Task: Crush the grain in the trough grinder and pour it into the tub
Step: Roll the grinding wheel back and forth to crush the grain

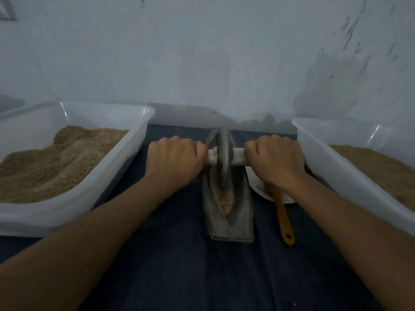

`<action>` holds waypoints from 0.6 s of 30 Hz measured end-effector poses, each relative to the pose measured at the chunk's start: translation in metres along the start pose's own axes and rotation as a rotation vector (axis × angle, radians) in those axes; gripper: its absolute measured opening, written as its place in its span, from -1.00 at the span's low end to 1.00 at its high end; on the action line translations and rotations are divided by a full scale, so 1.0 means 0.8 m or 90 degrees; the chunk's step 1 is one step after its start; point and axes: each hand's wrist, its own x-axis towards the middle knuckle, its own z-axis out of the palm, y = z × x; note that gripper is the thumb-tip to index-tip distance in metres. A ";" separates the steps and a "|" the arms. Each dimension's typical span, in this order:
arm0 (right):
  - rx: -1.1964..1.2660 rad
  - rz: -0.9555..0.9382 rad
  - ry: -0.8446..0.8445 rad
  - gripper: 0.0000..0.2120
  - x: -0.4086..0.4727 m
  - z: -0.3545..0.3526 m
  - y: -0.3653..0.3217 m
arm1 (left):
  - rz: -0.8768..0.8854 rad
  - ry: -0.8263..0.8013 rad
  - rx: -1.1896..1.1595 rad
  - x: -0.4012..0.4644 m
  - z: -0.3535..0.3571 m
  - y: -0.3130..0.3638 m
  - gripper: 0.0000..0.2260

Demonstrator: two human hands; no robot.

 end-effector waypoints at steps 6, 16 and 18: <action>0.031 0.034 -0.081 -0.64 0.006 0.004 0.004 | -0.008 -0.043 0.016 0.030 0.000 -0.002 -0.85; 0.191 0.050 0.184 -0.67 -0.092 -0.037 -0.016 | -0.101 0.141 -0.172 -0.052 -0.042 0.017 -0.78; 0.190 0.038 0.215 -0.69 -0.102 -0.037 -0.018 | -0.094 0.144 -0.162 -0.057 -0.044 0.016 -0.80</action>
